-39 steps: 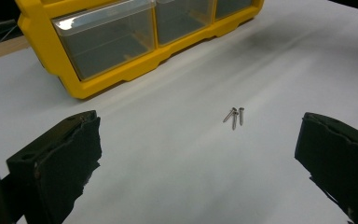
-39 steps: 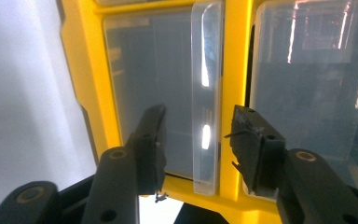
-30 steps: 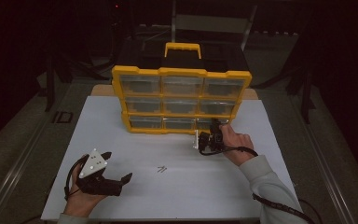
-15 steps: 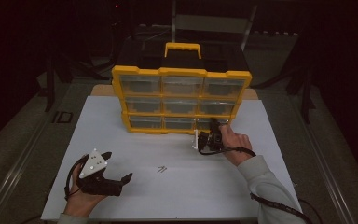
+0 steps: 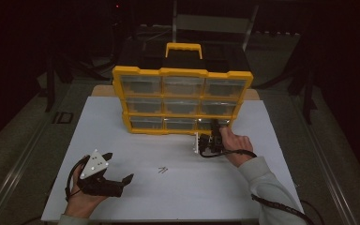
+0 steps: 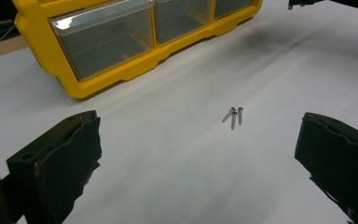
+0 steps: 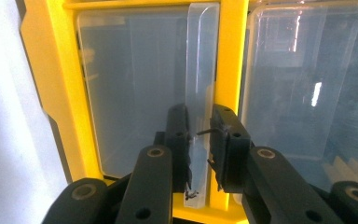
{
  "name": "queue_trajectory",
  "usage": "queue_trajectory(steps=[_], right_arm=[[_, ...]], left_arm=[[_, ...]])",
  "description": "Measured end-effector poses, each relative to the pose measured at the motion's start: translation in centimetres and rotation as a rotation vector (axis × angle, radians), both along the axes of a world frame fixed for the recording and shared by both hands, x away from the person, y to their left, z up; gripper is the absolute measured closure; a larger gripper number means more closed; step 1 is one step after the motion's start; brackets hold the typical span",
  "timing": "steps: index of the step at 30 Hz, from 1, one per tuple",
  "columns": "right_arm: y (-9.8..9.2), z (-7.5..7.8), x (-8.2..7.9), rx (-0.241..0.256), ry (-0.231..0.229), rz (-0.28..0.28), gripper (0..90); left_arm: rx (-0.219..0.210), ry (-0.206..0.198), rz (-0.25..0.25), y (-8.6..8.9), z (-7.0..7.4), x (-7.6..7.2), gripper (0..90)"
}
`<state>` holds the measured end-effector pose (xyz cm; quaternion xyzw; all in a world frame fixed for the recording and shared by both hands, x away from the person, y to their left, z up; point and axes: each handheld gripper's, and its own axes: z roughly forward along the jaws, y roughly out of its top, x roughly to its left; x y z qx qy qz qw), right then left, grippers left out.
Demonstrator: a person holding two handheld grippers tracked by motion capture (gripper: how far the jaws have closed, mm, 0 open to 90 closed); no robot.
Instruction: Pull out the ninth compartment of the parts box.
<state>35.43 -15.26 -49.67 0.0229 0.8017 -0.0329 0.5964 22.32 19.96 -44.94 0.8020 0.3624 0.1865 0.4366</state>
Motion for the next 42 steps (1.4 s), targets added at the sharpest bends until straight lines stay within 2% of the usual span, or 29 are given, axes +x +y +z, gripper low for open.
queue_trajectory(steps=[13,21,29,42], right_arm=[[-0.2,0.09,-0.28,0.002,0.006,0.014,76.2],[0.06,-0.06,0.0,0.002,-0.002,0.012,74.6],[0.07,-0.37,0.01,-0.013,-0.021,0.014,76.8],[0.07,-0.05,-0.55,-0.011,-0.006,0.021,77.0]], left_arm=[[0.005,0.0,-0.001,-0.09,-0.08,0.03,1.0],[0.006,0.0,-0.002,-0.08,-0.06,0.01,1.0],[0.007,0.001,-0.003,-0.14,-0.09,0.02,1.0],[0.005,0.001,-0.001,-0.15,-0.13,0.04,1.0]])
